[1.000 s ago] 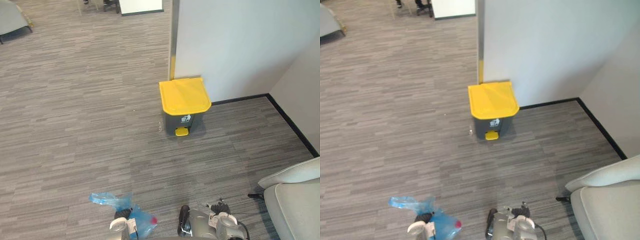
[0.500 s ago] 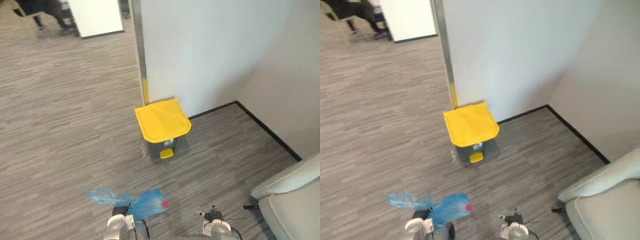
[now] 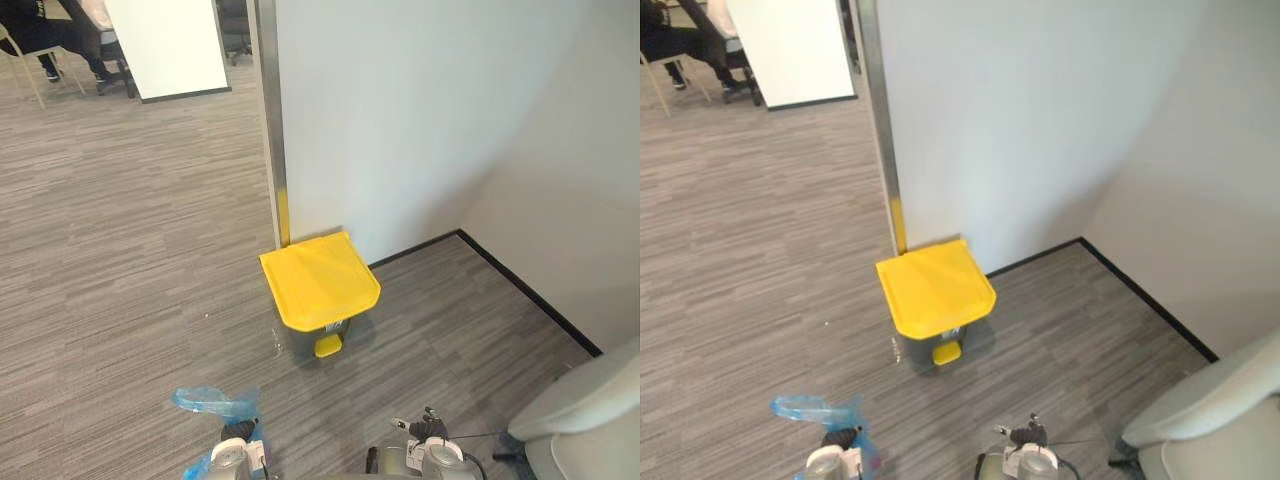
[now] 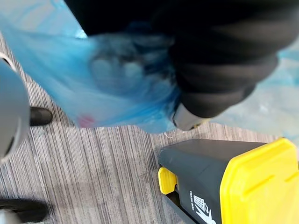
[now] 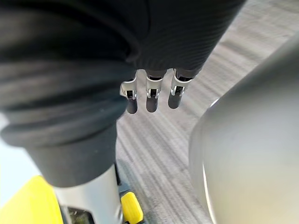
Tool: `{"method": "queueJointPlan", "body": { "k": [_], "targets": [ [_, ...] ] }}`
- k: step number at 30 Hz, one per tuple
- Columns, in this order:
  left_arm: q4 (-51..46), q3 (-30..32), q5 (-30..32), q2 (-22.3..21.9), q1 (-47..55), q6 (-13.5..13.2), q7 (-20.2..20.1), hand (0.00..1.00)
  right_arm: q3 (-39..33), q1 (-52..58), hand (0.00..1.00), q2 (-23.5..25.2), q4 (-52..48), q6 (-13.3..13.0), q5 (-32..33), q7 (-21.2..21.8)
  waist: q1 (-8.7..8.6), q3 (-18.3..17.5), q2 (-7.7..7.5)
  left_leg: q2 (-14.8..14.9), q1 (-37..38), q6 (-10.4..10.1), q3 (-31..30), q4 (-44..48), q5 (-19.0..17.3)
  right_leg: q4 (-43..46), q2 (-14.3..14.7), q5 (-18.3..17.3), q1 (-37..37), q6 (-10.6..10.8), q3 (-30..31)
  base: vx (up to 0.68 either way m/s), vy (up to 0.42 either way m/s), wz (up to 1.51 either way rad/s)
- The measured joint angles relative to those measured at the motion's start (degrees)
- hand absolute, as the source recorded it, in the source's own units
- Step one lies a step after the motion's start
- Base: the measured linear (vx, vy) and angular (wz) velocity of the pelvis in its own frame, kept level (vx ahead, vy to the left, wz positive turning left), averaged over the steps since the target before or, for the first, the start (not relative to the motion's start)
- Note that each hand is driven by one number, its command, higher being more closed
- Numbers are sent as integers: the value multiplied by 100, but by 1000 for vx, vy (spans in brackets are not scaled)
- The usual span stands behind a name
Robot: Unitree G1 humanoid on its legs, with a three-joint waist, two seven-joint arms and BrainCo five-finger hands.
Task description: Gather rubbish on tea table into small bin, then transfer packed bag to large trash can.
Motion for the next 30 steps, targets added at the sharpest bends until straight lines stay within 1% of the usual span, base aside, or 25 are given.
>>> {"method": "queueJointPlan", "body": {
  "k": [1, 2, 3, 5, 6, 7, 8, 9, 10, 11, 12, 13, 14, 15, 16, 17, 18, 20, 21, 22, 25, 27, 30],
  "targets": [
    [60, 35, 2, -36, -11, 3, -4, 100, -60, -30, 0, -66, 22, -2, -9, 1, 8, 10, 133, 83, 44, 29, -141, -23, -3, -48, 44, 3, 106, -15, -136, 294, -160, 18],
    [71, 52, 5, -89, -21, -10, -29, 100, -169, -78, 0, -109, 59, 2, -9, -9, 18, 29, 183, 77, -6, 174, -424, 4, 150, 95, 85, -191, 92, -79, -114, 344, -209, 13],
    [85, 58, 20, -136, -48, -9, -21, 100, -227, -89, 0, -145, 84, 23, -7, -2, 22, 33, 191, 91, 12, 75, -547, 19, 249, 304, 73, -435, 20, -128, -164, 326, -214, 11],
    [137, 46, 20, -134, -20, -4, -20, 100, -228, -106, 0, -167, 85, 18, -8, -16, -3, -12, 300, 216, 3, 17, -642, 75, 292, 405, 120, -645, 64, -203, -305, 319, -199, 20],
    [138, -6, 20, -129, -25, -3, -23, 100, -228, -108, 0, -167, 86, 12, -8, -21, -41, -12, 307, 280, -46, -19, -726, 189, 320, 371, 124, -700, 173, -235, -435, 382, -207, 59],
    [135, -87, 19, -121, -51, -2, -29, 100, -228, -99, 0, -164, 132, 20, -7, -31, -64, -4, 290, 390, -148, -184, -790, 505, 427, 158, 133, -720, 458, -247, -620, 316, -159, 68],
    [134, -118, 20, -118, -79, -2, -30, 100, -229, -71, 0, -161, 152, 18, -6, -37, -74, -7, 279, 441, -256, -265, -770, 808, 472, -18, 136, -714, 668, -257, -723, 334, -145, 82],
    [111, -126, 22, -119, -70, -3, -27, 100, -213, -20, 0, -159, 216, 18, -4, -50, -59, -35, 232, 523, -551, -522, -698, 1571, 624, -372, 122, -702, 1063, -272, -842, 235, -84, 62],
    [56, -133, 19, -96, -15, -5, -31, 100, -190, 17, 0, -154, 231, 27, 0, -54, -45, -52, 184, 630, -772, -520, -540, 2074, 637, -604, 74, -676, 1276, -304, -905, 257, -52, 50],
    [-7, -159, 13, -84, 2, -9, -27, 100, -178, 57, 0, -144, 228, 23, 8, -56, -22, -71, 168, 744, -937, -410, -195, 2435, 457, -806, 53, -632, 1488, -298, -955, 147, 9, 31],
    [-58, -174, 12, -77, 44, -9, -29, 100, -181, 52, 0, -128, 230, 27, 13, -56, -18, -71, 109, 778, -1108, -351, 119, 2569, 247, -939, -15, -615, 1636, -284, -1003, 212, 74, 38],
    [-101, -188, 12, -72, 43, -8, -30, 100, -192, 47, 0, -98, 231, 26, 21, -59, -17, -81, 43, 725, -1412, -246, 541, 2523, 9, -1042, -171, -580, 1785, -225, -1029, 167, 101, 41],
    [-155, -228, 14, -70, 37, -12, -29, 100, -203, 70, 0, -87, 235, 25, 46, -58, -22, -63, -8, 600, -1566, -135, 759, 2110, 0, -1068, -287, -544, 1851, -164, -1045, 186, 165, 35],
    [-169, -291, 17, -70, 30, -14, -30, 100, -222, 114, 0, -105, 233, 24, 53, -54, -23, -100, 22, 497, -1668, 118, 938, 1329, 361, -1070, -331, -491, 1854, -74, -1053, 149, 180, 15],
    [-142, -339, 29, -71, 47, -9, -30, 100, -247, 114, 0, -169, 239, 25, 53, -55, -1, -163, 155, 431, -1763, 118, 965, 776, 956, -1089, -241, -488, 1853, 34, -981, 114, 148, -2],
    [-161, -308, 28, -36, 52, -2, -21, 100, -250, 121, 0, -151, 222, 54, 59, -58, 24, -177, 71, 378, -1694, 145, 984, 753, 993, -1122, -290, -500, 1875, 60, -902, 143, 173, 0],
    [-148, -310, 65, 68, 52, -1, -15, 100, -264, 144, 0, -35, 230, 57, 58, -55, 43, -181, -26, 190, -1471, 173, 982, 428, 1015, -1274, -384, -408, 1973, 127, -721, 111, 172, 1],
    [-103, -356, 93, 119, 85, -17, -27, 100, -321, 183, 0, 7, 276, 63, 54, -37, 37, -237, -108, 43, -1335, 218, 993, 221, 1045, -1394, -446, -385, 2052, 121, -558, 108, 173, 7],
    [-47, -368, 122, 144, 87, -21, -25, 100, -369, 188, 0, 10, 326, 63, 52, -38, 32, -276, -158, -37, -1211, 242, 997, 23, 1090, -1519, -469, -317, 2156, 140, -473, 74, 115, 4],
    [24, -430, 128, 180, 85, -24, -27, 100, -413, 197, 0, 13, 349, 63, 52, -38, 21, -286, -174, -81, -1074, 242, 1021, -210, 1170, -1616, -458, -225, 2216, 129, -382, 61, 102, 1],
    [84, -462, 131, 220, 86, -24, -22, 100, -449, 191, 0, 14, 396, 60, 46, -41, 16, -276, -156, -143, -897, 222, 1112, -589, 1335, -1717, -421, -131, 2212, 150, -260, 25, 53, -15],
    [161, -463, 131, 246, 70, -27, -22, 100, -476, 145, 0, -24, 444, 47, 46, -44, 0, -268, -143, -153, -817, 207, 1138, -786, 1446, -1745, -373, -96, 2191, 125, -202, 9, 10, -11],
    [190, -462, 185, 254, 77, -29, -22, 100, -472, 141, 0, -148, 464, 12, 46, -43, -12, -194, -19, -117, -685, 152, 1219, -1047, 1594, -1816, -264, -41, 2189, 116, -17, -26, -44, -15]
  ]
}}
